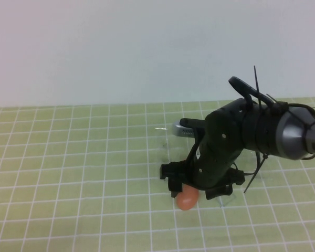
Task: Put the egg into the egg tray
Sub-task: Pick up the egg
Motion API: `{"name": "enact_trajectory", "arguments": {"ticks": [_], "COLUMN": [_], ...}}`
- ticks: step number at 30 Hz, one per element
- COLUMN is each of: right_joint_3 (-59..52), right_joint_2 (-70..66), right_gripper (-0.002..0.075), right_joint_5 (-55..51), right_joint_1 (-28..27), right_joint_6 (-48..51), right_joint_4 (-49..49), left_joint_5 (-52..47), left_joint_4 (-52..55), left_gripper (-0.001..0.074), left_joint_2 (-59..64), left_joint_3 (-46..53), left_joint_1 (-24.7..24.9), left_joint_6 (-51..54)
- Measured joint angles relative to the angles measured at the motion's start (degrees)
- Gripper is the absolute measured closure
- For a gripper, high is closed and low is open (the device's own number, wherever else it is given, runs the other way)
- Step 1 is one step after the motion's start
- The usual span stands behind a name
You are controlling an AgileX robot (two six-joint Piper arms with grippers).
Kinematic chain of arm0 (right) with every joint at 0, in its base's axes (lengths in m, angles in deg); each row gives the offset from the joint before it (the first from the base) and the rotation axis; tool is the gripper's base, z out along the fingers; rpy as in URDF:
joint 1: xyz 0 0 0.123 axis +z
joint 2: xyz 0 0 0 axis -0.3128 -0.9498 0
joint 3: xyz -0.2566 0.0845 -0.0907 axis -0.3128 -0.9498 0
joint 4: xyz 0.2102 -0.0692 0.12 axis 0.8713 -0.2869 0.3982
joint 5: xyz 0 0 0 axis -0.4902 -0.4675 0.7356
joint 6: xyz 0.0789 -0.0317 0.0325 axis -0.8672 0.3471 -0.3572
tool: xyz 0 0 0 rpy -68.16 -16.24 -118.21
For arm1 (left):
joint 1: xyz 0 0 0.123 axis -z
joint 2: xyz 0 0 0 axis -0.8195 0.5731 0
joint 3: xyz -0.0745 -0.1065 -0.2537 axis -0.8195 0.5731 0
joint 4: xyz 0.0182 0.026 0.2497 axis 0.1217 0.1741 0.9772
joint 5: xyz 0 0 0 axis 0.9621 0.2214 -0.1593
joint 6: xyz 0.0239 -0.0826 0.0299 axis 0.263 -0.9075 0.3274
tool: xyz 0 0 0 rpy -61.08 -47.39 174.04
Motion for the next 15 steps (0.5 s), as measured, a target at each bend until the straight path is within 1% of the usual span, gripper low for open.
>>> {"name": "enact_trajectory", "arguments": {"ticks": [10, 15], "right_joint_3": [3.76, 4.71], "right_joint_2": [-3.89, -4.62], "right_gripper": [0.0138, 0.0177], "right_joint_5": [-0.77, -2.39], "right_joint_1": [0.05, 0.05], "right_joint_6": [-0.38, 0.61], "right_joint_4": [-2.46, -3.01], "left_joint_5": [0.0, 0.0], "left_joint_4": [0.0, 0.0], "left_gripper": [0.0735, 0.0735], "left_joint_2": [0.0, 0.0], "left_joint_3": [0.0, 0.0], "left_joint_1": [0.0, 0.0], "left_joint_6": [0.0, 0.0]}}
